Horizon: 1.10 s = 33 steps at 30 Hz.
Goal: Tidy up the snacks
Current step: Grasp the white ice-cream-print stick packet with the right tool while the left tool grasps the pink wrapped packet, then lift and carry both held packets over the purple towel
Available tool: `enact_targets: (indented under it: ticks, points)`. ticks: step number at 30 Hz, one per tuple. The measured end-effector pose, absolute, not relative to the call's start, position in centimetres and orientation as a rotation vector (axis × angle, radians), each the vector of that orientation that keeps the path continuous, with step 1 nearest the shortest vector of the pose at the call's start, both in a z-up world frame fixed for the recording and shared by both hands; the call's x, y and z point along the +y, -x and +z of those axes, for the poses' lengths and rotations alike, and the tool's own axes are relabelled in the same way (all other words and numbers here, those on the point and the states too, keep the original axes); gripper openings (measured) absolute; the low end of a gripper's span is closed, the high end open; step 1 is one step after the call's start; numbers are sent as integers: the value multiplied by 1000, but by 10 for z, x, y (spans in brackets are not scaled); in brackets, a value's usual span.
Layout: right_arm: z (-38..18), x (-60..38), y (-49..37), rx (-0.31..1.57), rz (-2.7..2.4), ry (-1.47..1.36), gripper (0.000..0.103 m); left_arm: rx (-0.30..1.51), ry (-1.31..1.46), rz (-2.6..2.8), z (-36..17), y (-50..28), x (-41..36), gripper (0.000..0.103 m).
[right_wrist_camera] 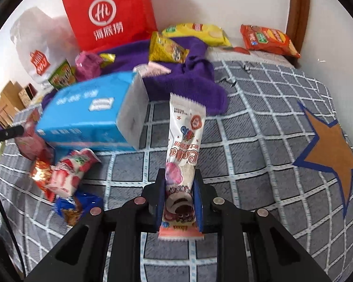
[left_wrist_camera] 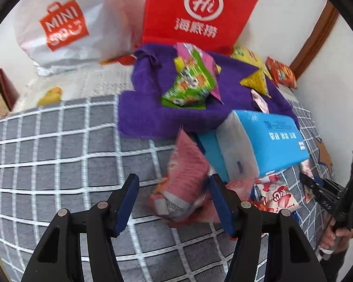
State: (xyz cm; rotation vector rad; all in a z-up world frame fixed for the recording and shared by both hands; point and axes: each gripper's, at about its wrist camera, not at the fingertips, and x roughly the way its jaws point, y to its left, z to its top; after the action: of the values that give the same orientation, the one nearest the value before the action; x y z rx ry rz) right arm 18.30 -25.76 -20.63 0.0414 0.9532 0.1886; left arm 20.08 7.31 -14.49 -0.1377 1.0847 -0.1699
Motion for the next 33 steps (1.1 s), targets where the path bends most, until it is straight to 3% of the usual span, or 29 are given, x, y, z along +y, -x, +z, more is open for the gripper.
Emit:
enact_targets:
  ticks: [9,12,33]
  points:
    - [-210,-249,-186,887,191,-11,26,1111,62,-185,-165,-207,53,59]
    - [-210,-253,-187,880,199,-36,25,1111,105,-210,-163,-206,58,50]
    - [-166,-263,-153,815,179,-75,23,1009,149,-201,-116,-156,80,49]
